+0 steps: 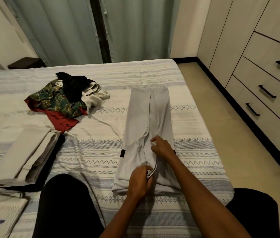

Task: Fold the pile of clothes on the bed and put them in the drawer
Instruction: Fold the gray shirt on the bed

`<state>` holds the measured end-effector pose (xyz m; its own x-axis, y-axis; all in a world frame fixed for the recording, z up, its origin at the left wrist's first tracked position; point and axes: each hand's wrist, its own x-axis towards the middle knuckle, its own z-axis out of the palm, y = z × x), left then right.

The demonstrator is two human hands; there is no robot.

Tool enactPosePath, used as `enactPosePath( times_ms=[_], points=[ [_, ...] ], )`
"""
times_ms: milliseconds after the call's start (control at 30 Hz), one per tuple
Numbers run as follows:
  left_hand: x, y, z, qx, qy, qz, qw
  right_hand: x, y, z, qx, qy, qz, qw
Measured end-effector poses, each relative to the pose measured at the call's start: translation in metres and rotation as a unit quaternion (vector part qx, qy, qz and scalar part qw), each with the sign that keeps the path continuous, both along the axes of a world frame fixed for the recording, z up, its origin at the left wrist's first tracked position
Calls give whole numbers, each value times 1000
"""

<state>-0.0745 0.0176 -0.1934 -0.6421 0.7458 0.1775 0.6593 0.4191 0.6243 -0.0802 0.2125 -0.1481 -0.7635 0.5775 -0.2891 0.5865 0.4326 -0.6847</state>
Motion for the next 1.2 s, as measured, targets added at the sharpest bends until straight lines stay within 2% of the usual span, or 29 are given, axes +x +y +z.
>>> enactPosePath(
  times_ms=[67,133,200,267,367,433,500,667,733,800,900,967,1067,1133,1200],
  points=[
    [3,6,0,-3,71,26,997,4,7,7,-117,106,-86,984],
    [7,17,5,-2,115,55,992,11,10,16,-247,189,-152,938],
    [9,32,8,6,121,18,992,20,13,21,-343,214,-181,897],
    [10,42,7,9,108,-63,992,25,20,16,-367,216,-202,882],
    [9,46,5,-37,106,-142,984,27,34,4,-296,185,-223,910],
    [7,42,3,-80,102,-129,983,28,41,0,-229,140,-175,947],
    [6,38,0,-102,115,-125,980,29,45,-3,-176,104,-138,969],
    [0,39,-3,-86,94,-148,981,27,48,-12,-70,116,-108,985],
    [-1,40,2,-87,59,-155,982,25,47,-14,-15,102,-93,990],
    [-4,41,10,-98,10,-141,985,23,48,-18,43,90,-83,992],
    [-23,54,20,-50,-26,-70,996,29,46,-20,90,105,-88,986],
    [-44,69,23,-44,-43,-17,998,39,38,-22,134,122,-101,978],
    [-73,96,34,-46,-87,13,995,58,14,-31,235,127,-115,957],
    [-84,115,43,-75,-97,18,992,70,-3,-39,288,129,-88,945],
    [-91,132,46,-136,-117,44,983,80,-19,-49,312,141,-16,939]
  ],
)
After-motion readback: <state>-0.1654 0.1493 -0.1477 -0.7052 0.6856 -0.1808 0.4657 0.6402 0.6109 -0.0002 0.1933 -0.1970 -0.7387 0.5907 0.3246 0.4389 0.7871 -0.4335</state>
